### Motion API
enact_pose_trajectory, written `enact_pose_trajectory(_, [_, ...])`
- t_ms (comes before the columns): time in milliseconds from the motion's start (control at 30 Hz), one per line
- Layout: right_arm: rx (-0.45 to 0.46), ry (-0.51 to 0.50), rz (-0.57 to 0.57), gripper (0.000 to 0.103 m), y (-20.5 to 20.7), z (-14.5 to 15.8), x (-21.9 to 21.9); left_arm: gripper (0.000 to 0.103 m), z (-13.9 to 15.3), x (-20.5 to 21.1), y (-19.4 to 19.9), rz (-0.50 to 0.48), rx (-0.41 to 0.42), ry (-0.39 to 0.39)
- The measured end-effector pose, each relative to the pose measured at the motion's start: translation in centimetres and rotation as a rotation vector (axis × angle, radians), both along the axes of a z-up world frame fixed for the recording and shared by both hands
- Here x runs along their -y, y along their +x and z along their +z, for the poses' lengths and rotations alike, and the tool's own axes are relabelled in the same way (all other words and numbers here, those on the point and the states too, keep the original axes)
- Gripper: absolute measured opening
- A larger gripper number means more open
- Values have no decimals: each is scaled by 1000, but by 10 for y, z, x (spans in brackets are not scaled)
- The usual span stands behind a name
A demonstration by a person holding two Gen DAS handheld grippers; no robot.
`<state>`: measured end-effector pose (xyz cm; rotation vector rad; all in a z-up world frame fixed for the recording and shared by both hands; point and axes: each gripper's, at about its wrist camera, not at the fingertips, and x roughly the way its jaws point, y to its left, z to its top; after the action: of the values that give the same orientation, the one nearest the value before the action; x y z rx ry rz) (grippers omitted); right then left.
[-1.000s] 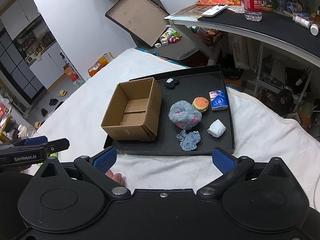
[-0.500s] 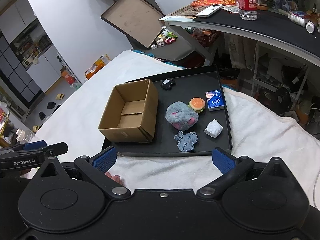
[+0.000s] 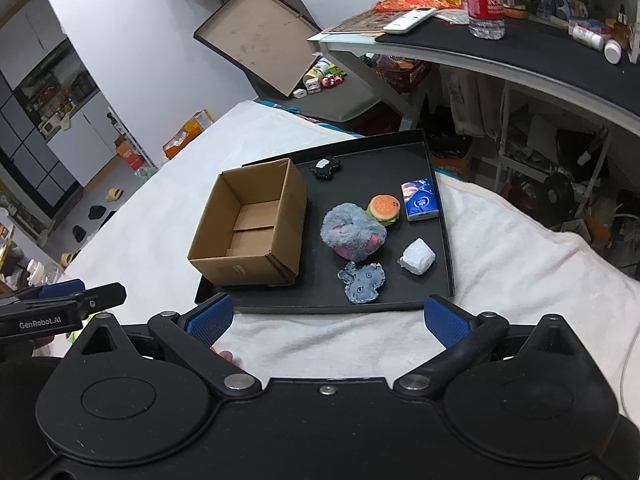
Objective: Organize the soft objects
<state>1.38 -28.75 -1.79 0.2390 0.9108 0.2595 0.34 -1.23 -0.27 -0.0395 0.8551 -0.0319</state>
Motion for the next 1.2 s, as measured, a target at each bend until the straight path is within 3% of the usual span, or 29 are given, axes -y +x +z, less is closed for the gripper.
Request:
enact_pose_trajectory(767, [-12,5,-7,103,10,-11,14,93,-1,-10,9,34,34,-7])
enact_pose_trajectory(1200, [-23,-46,-36,103,38,-37,19,92,-29,-33,42,85,4,3])
